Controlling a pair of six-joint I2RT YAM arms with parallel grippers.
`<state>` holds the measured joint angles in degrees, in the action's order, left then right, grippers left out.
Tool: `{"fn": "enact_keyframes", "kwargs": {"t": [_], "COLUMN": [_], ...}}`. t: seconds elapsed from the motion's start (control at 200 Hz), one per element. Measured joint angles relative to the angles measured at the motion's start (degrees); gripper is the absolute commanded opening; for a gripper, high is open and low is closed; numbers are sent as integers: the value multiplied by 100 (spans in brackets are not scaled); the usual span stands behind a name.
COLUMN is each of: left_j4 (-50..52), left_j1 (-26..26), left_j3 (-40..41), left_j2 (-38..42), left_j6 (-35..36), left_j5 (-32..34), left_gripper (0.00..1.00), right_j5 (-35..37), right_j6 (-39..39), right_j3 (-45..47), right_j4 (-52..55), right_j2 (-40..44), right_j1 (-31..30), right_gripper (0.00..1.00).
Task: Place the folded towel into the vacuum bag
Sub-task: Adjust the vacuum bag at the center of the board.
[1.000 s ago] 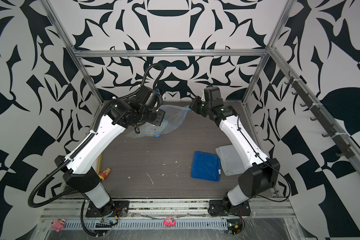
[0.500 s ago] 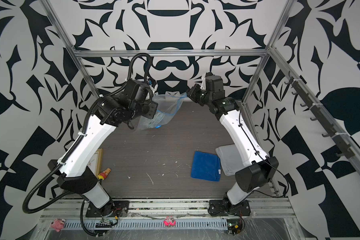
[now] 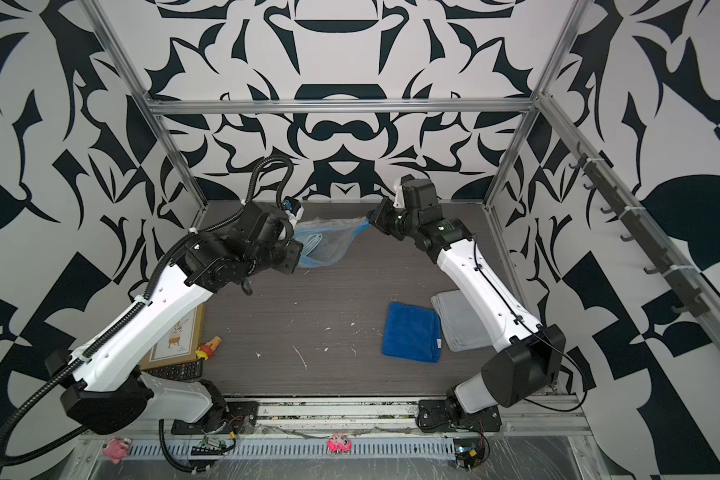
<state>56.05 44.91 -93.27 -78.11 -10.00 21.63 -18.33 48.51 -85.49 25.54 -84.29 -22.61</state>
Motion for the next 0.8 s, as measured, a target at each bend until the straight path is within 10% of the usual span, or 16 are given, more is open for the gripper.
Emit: {"fn": "enact_keyframes", "kwargs": {"t": [0.5,0.8], "left_j4": [-107,-142], "left_j1": [284,376], "left_j3": [2496,3346], "left_j2": [767,782], "left_j6": [-1698,-2194], "left_j5": [-1005,-1187], "left_gripper": [0,0], "right_j5": [446,973], "right_j6": [0,2], "right_j3": [1499,1775], "right_j4": [-214,-210], "right_j2": [361,166], "right_j1": [-549,-511], "right_gripper": [0,48]}}
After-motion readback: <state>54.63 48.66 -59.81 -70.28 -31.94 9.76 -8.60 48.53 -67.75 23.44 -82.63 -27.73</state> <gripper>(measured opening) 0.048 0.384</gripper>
